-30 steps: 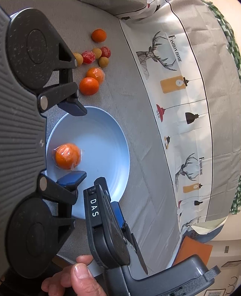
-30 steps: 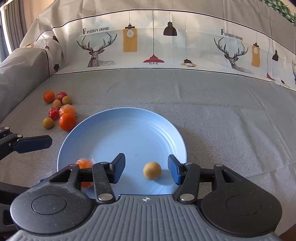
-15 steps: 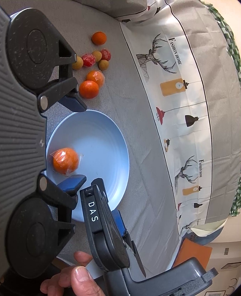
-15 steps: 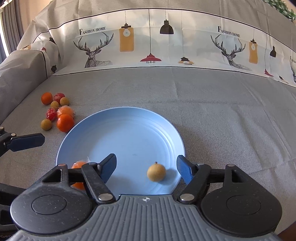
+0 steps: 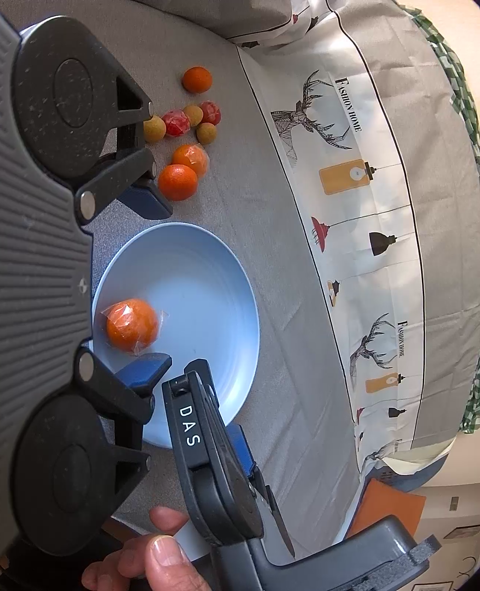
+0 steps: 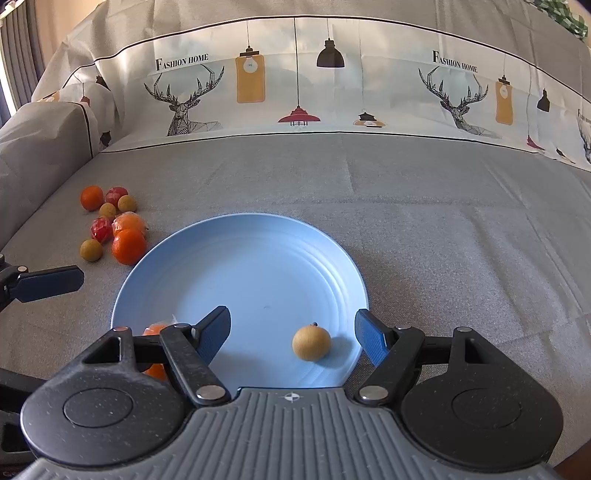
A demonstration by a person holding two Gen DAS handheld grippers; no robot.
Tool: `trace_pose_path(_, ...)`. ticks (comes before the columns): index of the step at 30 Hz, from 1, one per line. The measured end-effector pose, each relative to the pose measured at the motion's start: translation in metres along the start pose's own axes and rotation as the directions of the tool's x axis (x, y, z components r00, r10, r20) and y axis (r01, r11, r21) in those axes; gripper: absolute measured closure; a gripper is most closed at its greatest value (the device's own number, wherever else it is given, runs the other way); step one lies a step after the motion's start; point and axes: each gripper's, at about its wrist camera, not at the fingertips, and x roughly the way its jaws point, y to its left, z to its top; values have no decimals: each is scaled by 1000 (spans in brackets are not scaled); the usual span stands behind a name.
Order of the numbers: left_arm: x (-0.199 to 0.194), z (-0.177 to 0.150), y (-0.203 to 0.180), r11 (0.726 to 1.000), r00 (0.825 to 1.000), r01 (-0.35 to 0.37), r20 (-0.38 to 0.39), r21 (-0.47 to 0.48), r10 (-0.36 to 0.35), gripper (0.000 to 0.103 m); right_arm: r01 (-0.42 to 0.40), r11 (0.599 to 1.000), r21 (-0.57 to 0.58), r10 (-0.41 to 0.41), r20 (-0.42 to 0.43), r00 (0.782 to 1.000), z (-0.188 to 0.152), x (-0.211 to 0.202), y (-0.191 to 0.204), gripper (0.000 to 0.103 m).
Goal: Organize fruits
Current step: 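Grasp a small yellow fruit with the left gripper while the right grasps a loose orange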
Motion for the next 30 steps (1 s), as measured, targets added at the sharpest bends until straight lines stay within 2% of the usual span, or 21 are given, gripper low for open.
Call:
trace_pose_path(12,-4,1,0,1000,1000,-18,16,2,18,21,1,1000,11,-1,15,1000,2,-2,0,31)
trace_pose_path(13,-6,1,0,1000,999,-25,25,2,25,25,2,1000,15,-2,20,1000,3,-4,0,34)
trace_pose_path(15,-13,2,4,999,998,-41,53,-4,41,43,6,1000,23,-7,36,999,4,-6,0,39)
trace_pose_path(17,-20,4,11,999,997,-35,67,-31,37,66,4,999,34,-6,58,998,5,-11,-1,47)
trace_pose_path(18,-24,6,15,999,997,-25,76,-46,29,72,-2,999,40,-1,70,998,6,-13,-1,58)
trace_pose_path(19,-28,8,19,998,997,-15,80,-53,19,79,-8,999,46,4,81,997,7,-16,-1,62)
trace_pose_path(20,-32,11,22,999,996,-9,84,-51,13,80,-13,998,54,8,92,996,8,-18,-1,69)
trace_pose_path(22,-41,17,29,999,995,-2,103,-32,5,80,-26,997,69,18,115,993,10,-24,-1,75)
trace_pose_path(24,-49,25,37,1000,991,-18,133,11,17,80,-45,996,75,35,133,990,12,-30,2,76)
trace_pose_path(27,-50,34,54,993,985,-90,157,81,77,80,-84,995,63,74,149,986,16,-36,11,76)
trace_pose_path(30,-42,33,83,987,981,-143,140,72,132,79,-123,992,43,115,157,981,24,-42,23,75)
